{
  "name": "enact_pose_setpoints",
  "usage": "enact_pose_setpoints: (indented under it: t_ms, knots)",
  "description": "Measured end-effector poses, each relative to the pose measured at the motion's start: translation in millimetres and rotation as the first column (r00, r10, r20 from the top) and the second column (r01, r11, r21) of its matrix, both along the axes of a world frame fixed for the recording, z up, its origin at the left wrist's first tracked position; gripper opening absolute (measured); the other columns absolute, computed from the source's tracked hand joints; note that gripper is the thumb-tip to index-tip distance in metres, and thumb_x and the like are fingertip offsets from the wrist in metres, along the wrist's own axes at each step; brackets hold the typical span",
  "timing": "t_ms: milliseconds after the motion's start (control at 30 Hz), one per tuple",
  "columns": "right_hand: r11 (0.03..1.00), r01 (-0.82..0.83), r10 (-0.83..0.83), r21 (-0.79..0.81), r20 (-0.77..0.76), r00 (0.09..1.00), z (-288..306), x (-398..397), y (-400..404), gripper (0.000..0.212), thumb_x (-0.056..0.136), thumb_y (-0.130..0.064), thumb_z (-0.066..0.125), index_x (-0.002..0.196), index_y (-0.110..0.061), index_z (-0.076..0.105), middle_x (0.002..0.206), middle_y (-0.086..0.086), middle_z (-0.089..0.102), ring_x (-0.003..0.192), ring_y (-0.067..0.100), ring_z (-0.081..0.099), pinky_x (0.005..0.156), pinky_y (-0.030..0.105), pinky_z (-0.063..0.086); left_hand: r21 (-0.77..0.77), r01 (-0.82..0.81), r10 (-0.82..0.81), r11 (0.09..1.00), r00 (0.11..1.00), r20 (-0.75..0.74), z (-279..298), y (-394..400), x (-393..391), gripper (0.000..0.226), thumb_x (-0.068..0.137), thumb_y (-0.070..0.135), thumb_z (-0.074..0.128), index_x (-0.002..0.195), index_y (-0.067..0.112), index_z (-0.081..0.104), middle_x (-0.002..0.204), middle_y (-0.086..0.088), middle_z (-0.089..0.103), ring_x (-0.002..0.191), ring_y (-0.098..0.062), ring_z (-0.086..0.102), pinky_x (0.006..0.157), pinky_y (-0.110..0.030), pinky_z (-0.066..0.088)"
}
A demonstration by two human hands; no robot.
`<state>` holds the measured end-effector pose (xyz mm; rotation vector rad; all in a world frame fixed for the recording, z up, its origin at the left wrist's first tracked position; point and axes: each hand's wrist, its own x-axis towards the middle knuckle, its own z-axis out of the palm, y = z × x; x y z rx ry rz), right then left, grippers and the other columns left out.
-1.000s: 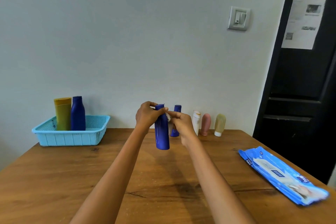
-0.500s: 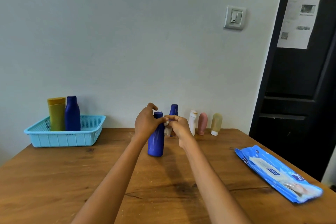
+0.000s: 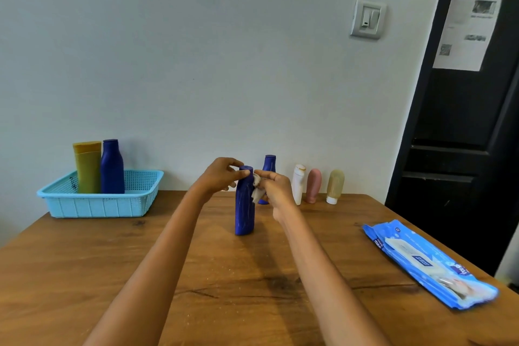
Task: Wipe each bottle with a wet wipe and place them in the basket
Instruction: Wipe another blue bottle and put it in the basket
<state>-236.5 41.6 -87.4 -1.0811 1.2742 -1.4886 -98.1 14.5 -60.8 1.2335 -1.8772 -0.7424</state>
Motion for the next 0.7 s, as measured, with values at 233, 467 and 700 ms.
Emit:
enact_pose_setpoints:
  t_ms: [233, 467, 700]
  knots:
    - [1.000, 0.004, -0.004, -0.006, -0.034, 0.999, 2, 1, 0, 0.026, 0.093, -0.006, 0.052, 0.114, -0.015, 0.064, 0.116, 0.007, 0.063, 0.096, 0.018, 0.059, 0.059, 0.018, 0.043, 0.017, 0.025, -0.022, 1.000, 0.986, -0.163, -7, -2, 0, 0.030, 0.085, 0.019, 0.068, 0.107, 0.010, 0.050, 0.105, -0.007, 0.062, 0.095, -0.020, 0.060, 0.075, -0.027, 0.050]
    - [0.998, 0.046, -0.042, -0.033, 0.120, 0.992, 1, 0, -10, 0.030, 0.088, 0.000, 0.049, 0.113, -0.009, 0.064, 0.106, 0.012, 0.065, 0.104, 0.028, 0.063, 0.090, 0.036, 0.052, -0.033, 0.018, -0.023, 0.999, 0.986, -0.165, -10, -1, -7, 0.034, 0.086, 0.019, 0.067, 0.114, 0.018, 0.048, 0.099, -0.005, 0.061, 0.086, -0.016, 0.061, 0.077, -0.034, 0.054]
    - [0.996, -0.022, 0.050, -0.089, 0.321, 0.946, 5, 0, -3, 0.051, 0.083, 0.018, 0.049, 0.129, -0.003, 0.052, 0.121, 0.012, 0.059, 0.102, 0.022, 0.061, 0.086, 0.029, 0.053, -0.062, 0.007, -0.015, 0.998, 0.993, -0.120, -10, 0, -4, 0.036, 0.090, 0.018, 0.061, 0.125, 0.014, 0.055, 0.113, -0.007, 0.060, 0.098, -0.019, 0.058, 0.075, -0.031, 0.052]
